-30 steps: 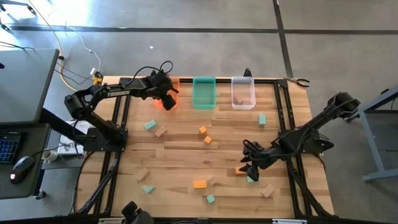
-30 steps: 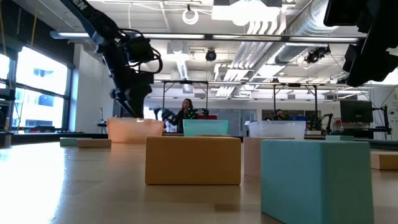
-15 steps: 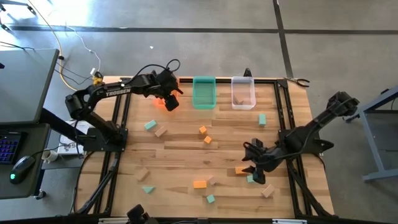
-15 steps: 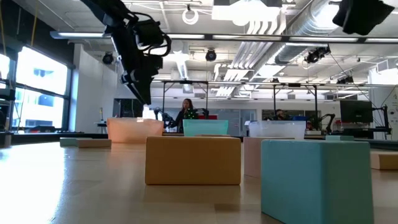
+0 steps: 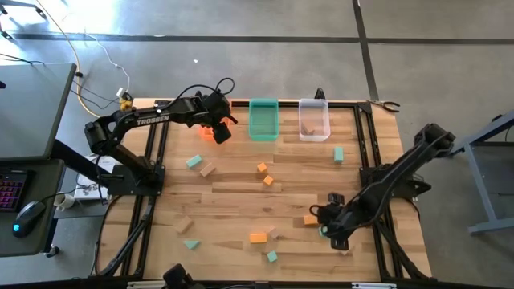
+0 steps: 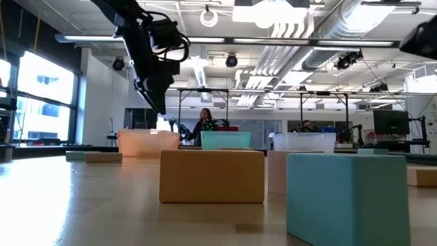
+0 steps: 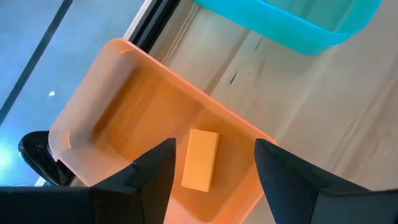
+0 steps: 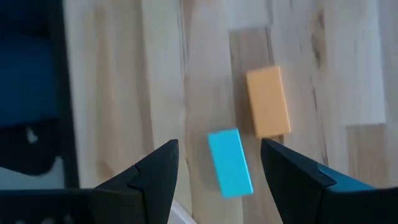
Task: Sort & place blocks by color
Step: Put the blue block into the blue bin
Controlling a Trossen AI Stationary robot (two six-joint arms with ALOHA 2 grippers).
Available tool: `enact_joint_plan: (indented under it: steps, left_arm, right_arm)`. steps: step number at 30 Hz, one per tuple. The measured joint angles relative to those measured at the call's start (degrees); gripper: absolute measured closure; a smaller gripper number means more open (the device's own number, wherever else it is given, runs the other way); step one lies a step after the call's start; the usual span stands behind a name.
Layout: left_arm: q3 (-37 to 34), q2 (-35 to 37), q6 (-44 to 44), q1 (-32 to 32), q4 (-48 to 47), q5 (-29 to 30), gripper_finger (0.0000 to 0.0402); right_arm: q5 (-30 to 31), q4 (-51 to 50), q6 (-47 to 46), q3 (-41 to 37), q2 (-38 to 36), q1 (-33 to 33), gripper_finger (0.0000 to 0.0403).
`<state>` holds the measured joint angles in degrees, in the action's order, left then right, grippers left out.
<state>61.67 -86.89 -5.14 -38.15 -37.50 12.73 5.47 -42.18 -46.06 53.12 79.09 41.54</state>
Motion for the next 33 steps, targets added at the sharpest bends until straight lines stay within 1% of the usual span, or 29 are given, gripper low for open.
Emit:
enact_joint_plan:
  steps: [7, 13, 16, 21, 29, 33]
  left_arm:
    - [0.0, 0.0, 0.0, 0.0, 0.0, 0.0, 0.0197]
    - [0.0, 0.0, 0.0, 0.0, 0.0, -0.1, 0.0197]
    - [0.0, 0.0, 0.0, 0.0, 0.0, -0.1, 0.0197]
    - [0.0, 0.0, 0.0, 0.0, 0.0, -0.1, 0.0197]
    - [0.0, 0.0, -0.2, 0.0, 0.0, -0.1, 0.0197]
    - [0.0, 0.0, -0.6, 0.0, 0.0, -0.1, 0.0197]
  right_arm:
    - [-1.0, -1.0, 0.0, 0.0, 7.5, 1.0, 0.0187]
    - [-5.1, 1.1, -0.4, 0.0, 12.5, 1.0, 0.0187]
    - [-5.8, 1.8, -0.4, 0.0, 14.6, 1.0, 0.0187]
    - [-4.9, 1.6, -0.4, -0.1, 17.0, 1.0, 0.0187]
    - [-4.3, 1.0, -1.1, -0.1, 17.8, 0.9, 0.0188]
    - [-4.5, 0.0, -3.5, -0.1, 18.4, 0.9, 0.0207]
